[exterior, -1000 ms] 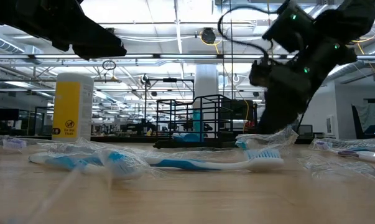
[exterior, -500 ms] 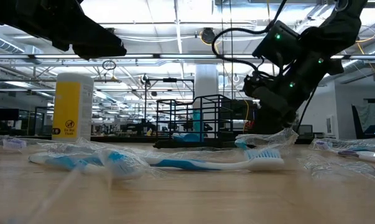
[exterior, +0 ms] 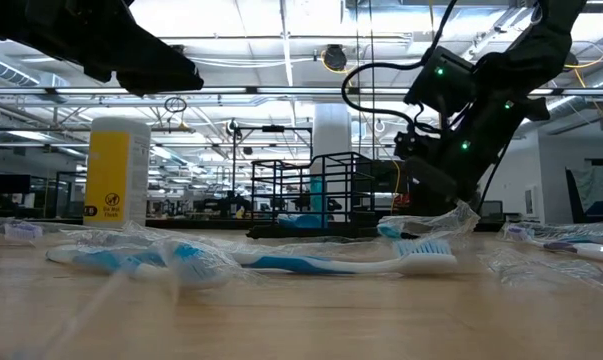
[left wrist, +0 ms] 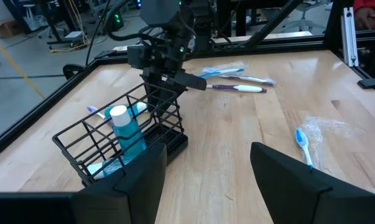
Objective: Pick & Place toothbrushing station
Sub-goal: Put the blue mouthwash into the wire organizer
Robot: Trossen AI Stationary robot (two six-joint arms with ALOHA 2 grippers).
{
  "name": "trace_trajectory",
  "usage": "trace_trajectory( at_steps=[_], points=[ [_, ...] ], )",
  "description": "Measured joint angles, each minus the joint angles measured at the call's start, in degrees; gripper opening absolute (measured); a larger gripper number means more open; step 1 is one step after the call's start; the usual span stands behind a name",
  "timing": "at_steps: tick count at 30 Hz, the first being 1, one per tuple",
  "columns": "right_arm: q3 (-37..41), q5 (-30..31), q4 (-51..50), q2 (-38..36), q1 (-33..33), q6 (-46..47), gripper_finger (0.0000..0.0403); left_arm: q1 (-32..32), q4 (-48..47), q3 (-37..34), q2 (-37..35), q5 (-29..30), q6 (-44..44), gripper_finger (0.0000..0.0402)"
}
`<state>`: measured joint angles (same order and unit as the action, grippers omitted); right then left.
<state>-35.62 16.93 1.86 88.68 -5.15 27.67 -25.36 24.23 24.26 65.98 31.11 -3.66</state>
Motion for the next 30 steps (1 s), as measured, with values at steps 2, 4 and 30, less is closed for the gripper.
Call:
trace_trajectory(
  at_steps=[2,4,30],
  points=[
    [0.0,1.0,-1.0,0.0,0.0,0.5,0.0125,0.0,0.0,0.0,0.0,0.0,0.0,0.0241],
    [0.0,1.9,-2.7,-0.3,0.0,1.7,0.0125,0.0,0.0,0.0,0.0,0.0,0.0,0.0241],
    [0.2,10.6,-14.1,-12.1,-2.9,-3.2,0.0126,0.0,1.2,0.0,0.0,0.0,1.0,0.0241]
  ],
)
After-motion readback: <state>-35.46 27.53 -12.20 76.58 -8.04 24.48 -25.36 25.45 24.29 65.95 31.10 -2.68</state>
